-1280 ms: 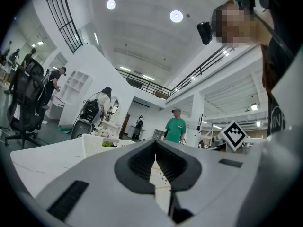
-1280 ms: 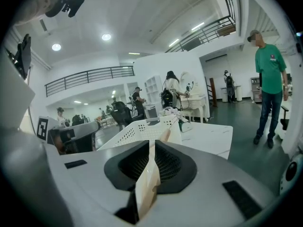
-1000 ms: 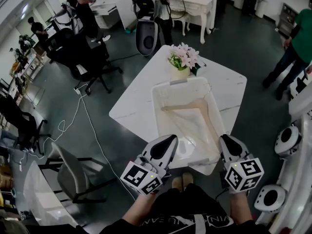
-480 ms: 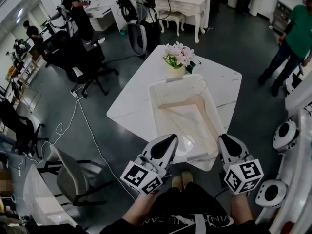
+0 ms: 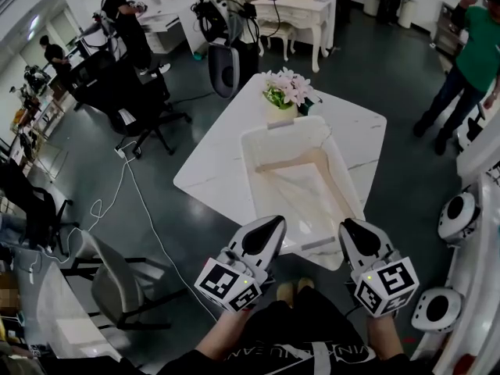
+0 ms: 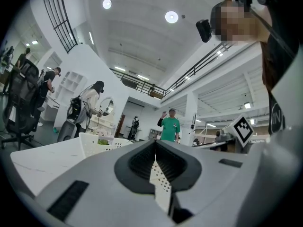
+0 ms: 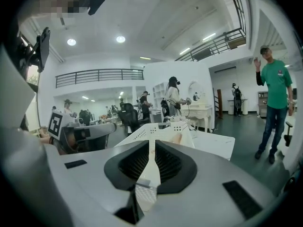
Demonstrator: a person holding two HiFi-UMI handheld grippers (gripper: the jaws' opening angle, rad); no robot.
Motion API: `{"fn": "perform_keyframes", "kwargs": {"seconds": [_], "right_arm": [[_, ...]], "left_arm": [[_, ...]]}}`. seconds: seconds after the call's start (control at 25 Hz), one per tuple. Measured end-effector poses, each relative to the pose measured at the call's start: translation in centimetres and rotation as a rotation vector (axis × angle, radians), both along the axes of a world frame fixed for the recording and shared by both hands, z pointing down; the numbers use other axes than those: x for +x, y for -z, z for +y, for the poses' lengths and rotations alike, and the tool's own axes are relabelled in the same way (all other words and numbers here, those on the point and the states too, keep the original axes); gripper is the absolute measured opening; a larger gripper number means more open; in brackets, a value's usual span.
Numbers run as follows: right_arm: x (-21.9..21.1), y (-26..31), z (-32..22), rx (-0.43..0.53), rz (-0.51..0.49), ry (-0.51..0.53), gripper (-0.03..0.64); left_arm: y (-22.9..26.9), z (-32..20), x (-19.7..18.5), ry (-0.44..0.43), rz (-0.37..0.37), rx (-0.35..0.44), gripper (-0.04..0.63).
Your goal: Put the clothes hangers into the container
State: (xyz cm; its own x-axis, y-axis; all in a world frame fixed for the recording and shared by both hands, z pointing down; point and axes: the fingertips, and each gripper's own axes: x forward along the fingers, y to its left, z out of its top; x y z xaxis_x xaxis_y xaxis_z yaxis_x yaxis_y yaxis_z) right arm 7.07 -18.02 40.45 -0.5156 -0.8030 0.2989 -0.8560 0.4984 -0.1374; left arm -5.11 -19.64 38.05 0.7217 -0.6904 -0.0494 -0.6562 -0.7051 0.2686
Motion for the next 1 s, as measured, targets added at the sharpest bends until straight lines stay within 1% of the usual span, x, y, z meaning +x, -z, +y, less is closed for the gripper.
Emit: {"fn": "perform_keyframes", "kwargs": {"seconds": [0.24,0.36,0.64,0.72,1.0], "right_arm": [[-0.3,1.0,0.9,0.036,0.039,0.052,0.057],[-0.5,1.4,1.5,0.042,0.034,0.083,0.057],[-0.4,1.2,3.8,0.039,0.042,0.143,0.057],[-0.3,1.0,4.6,0.035,0.035,0.151,0.057],[0.3,1.0,7.3,0.038,0.007,0.178,0.057]], "left_arm": [[0.9,0.6,0.4,0.023,-0.006,0.026,0.011],[1.3,1.3,0.8,0.039,-0.011,0.034,0.011],[0.2,4.1,1.1,0.092,-0.015,-0.016,0.011],[0.3,5.0,1.2,0.104,-0.011,-0.017,0.011],[0.6,7.9,2.7,0.101,-0.026,-0.008,0.011]]}}
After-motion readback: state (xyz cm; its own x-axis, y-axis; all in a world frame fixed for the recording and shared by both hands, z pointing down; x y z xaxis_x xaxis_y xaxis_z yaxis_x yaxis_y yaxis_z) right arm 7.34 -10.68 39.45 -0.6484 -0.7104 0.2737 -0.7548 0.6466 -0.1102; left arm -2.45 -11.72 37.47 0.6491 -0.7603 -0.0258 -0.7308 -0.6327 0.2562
